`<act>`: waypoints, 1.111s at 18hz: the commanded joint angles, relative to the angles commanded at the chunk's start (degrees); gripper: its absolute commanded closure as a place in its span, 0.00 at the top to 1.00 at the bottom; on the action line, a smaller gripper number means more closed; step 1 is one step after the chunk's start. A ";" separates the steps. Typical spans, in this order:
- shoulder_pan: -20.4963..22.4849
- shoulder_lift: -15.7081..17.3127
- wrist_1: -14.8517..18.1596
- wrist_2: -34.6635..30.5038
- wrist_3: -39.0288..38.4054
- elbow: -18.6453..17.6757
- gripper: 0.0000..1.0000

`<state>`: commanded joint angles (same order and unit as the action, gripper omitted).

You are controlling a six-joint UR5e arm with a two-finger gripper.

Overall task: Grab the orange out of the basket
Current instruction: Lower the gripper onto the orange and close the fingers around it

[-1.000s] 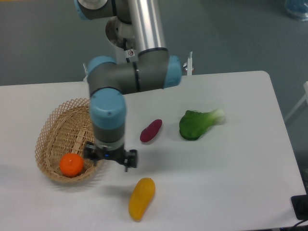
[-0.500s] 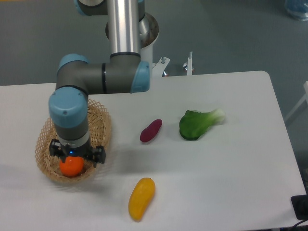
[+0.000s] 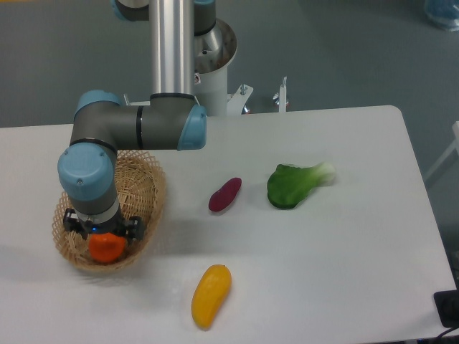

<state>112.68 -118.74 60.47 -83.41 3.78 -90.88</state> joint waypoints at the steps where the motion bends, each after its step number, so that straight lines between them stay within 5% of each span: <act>1: 0.00 0.00 -0.09 0.00 0.00 0.00 1.00; 15: -0.97 -2.99 -2.64 -0.26 -2.64 0.09 1.00; 20: -1.32 -2.46 -2.55 -0.88 -4.74 0.35 0.67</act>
<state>111.36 -121.20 57.92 -84.29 -0.96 -90.53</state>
